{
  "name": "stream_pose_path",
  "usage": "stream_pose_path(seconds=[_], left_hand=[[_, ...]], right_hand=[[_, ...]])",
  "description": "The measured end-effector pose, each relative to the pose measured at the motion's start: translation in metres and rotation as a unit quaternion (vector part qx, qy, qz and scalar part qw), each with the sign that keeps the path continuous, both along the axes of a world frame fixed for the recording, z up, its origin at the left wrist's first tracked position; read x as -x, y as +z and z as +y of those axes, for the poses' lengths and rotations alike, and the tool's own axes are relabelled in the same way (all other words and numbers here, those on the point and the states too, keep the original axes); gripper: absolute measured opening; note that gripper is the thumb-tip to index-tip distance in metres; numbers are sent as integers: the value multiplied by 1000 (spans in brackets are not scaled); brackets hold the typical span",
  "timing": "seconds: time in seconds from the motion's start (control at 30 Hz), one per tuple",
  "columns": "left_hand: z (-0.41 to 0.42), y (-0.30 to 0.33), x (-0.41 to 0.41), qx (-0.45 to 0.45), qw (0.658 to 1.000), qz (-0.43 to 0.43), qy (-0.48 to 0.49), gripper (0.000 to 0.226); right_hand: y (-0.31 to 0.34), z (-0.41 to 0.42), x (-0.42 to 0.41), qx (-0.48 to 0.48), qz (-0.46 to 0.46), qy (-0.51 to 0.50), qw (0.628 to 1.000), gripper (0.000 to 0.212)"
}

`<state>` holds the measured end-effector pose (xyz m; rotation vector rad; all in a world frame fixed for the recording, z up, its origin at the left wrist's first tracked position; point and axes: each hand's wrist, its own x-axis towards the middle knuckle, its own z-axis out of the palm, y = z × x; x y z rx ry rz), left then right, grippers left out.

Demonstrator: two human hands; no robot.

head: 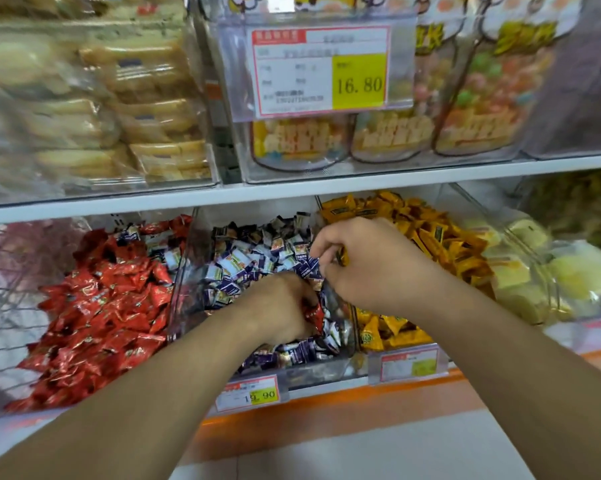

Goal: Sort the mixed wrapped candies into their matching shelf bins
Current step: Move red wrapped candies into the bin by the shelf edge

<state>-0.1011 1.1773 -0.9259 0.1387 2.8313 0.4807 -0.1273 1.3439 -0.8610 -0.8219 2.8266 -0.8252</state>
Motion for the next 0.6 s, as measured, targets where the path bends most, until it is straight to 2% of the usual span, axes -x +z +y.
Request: stream_pose_path(seconds=[0.23,0.4,0.6], left_hand=[[-3,-2,-2,-75,996,0,53,16],[-7,-2,-6,-98,992,36,74,8],[-17,1,-8,-139,981,63,120,11]], right_hand=[[1,3,-3,13,-16,-4,1000,23],[0,1,-2,12,-11,-5,1000,23],[-1,0,-2,14,-2,-2,1000,22]])
